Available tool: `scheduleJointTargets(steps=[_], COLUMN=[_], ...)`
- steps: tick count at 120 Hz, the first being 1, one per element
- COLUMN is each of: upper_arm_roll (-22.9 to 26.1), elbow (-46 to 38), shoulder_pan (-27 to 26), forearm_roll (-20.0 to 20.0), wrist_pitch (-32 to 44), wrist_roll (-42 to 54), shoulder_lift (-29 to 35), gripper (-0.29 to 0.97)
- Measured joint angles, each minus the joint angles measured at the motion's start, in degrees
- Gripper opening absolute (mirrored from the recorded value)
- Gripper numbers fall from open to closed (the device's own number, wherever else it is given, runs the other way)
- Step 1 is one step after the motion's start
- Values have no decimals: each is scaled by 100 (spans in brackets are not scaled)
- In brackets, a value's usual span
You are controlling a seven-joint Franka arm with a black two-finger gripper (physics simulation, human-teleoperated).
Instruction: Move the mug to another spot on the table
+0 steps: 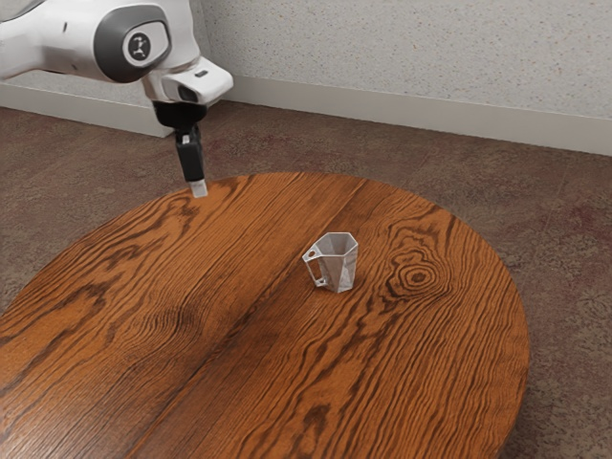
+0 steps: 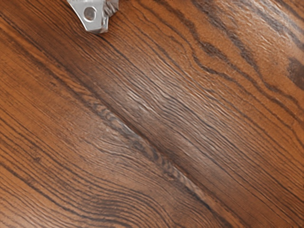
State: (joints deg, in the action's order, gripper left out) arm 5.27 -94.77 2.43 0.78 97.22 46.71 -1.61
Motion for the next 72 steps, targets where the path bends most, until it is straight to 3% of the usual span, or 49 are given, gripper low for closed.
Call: scheduleJointTargets(steps=[42,58,72], upper_arm_roll=[32,58,22], elbow=[27,827,1015], shoulder_pan=[-98,-149,-174], forearm_roll=[-11,-91,-377], wrist_pitch=[-3,10,146], wrist_roll=[277,299,234], shoulder_lift=[-220,-929,-1408], gripper=[68,68,68])
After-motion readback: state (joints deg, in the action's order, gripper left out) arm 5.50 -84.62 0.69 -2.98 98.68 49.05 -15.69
